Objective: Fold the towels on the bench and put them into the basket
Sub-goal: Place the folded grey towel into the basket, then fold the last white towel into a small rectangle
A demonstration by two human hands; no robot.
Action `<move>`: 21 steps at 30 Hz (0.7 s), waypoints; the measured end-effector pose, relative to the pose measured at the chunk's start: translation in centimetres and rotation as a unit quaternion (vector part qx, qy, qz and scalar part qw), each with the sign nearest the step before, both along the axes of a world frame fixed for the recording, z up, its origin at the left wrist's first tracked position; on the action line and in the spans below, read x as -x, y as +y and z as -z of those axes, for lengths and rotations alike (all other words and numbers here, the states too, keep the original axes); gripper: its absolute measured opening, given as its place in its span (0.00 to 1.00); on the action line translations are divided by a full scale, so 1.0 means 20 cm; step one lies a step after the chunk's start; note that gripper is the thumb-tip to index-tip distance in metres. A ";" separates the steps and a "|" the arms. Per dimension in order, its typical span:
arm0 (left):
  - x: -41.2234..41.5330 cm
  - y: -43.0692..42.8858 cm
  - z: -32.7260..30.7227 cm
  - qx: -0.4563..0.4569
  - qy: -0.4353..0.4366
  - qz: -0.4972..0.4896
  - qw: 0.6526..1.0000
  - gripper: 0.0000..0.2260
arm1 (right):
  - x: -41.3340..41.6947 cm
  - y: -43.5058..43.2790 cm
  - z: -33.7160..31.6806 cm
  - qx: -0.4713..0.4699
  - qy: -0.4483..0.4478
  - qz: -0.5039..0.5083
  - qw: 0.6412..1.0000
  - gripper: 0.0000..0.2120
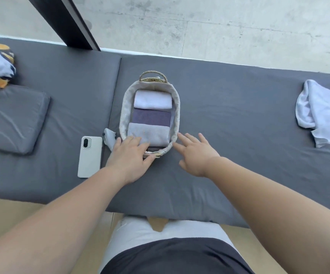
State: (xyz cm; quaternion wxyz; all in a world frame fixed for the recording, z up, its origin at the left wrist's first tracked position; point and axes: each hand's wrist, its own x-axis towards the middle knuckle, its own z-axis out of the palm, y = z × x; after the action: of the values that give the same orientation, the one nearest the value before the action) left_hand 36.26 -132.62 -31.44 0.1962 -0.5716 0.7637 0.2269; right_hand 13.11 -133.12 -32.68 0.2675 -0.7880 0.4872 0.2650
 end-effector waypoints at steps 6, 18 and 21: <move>0.15 0.29 -0.13 0.048 0.043 -0.077 0.995 0.22 | 0.20 0.27 -0.10 0.024 0.018 0.067 0.997 0.30; 0.60 0.56 -0.13 0.012 0.057 0.007 0.998 0.28 | 0.70 0.87 -0.21 0.001 0.055 0.244 0.968 0.31; 0.80 0.59 -0.15 0.012 0.054 0.037 0.998 0.28 | 0.91 0.94 -0.22 0.012 0.054 0.291 0.955 0.31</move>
State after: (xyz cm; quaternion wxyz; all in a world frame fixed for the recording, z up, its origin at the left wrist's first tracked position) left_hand 20.35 -120.77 -28.43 0.1563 -0.5325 0.7962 0.2408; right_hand -5.13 -114.26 -28.24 0.2968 -0.5998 0.7122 0.2120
